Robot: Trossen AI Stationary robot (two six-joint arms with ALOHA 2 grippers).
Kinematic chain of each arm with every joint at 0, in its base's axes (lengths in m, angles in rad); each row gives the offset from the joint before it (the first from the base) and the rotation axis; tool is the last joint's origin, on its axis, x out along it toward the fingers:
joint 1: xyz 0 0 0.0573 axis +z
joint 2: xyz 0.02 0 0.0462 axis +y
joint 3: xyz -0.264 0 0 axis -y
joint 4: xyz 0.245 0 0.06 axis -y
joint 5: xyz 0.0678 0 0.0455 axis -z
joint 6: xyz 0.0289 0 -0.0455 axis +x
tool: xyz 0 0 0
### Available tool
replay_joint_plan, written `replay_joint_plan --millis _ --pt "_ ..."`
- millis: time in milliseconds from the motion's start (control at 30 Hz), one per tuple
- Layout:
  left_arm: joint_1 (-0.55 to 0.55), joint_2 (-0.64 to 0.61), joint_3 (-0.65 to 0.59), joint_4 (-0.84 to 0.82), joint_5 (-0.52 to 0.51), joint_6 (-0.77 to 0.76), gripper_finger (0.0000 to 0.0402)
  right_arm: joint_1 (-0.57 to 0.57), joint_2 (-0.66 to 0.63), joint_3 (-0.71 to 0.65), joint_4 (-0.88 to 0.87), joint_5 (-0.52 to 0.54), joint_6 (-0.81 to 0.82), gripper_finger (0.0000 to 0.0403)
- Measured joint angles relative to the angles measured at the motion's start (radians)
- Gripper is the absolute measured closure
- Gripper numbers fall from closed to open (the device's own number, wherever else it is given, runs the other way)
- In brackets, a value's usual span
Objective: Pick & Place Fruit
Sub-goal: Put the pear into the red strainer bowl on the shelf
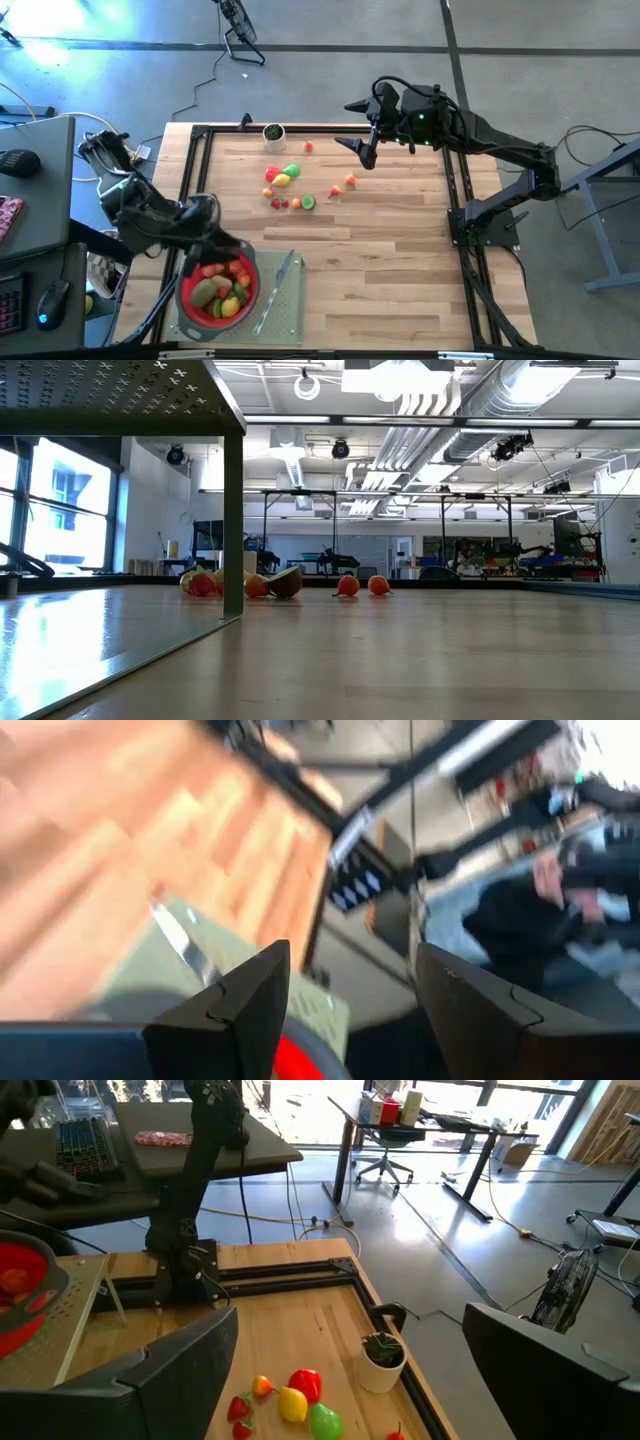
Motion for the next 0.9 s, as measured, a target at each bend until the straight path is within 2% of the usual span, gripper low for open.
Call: replay_joint_plan --millis 167,433,667,800,900 --pt "0.0 -0.034 0.0 0.005 -0.157 0.052 0.0188 0.0 0.0 0.0 -0.005 0.0 0.0 0.0023" --pt "0.0 -0.059 0.0 0.005 -0.3 0.184 0.0188 -0.001 0.0 0.0 -0.03 0.01 -0.003 0.0023" --pt "0.0 -0.059 0.0 0.005 -0.465 0.249 0.0188 -0.001 0.0 0.0 -0.03 0.012 -0.003 0.0023" --pt "0.051 -0.059 0.0 0.006 -0.487 0.269 0.0188 -0.013 0.0 0.0 -0.029 0.011 -0.004 0.0023" --pt "0.125 -0.059 0.0 0.006 -0.439 0.284 0.0188 -0.027 0.0 0.0 -0.029 0.012 -0.004 0.0023"
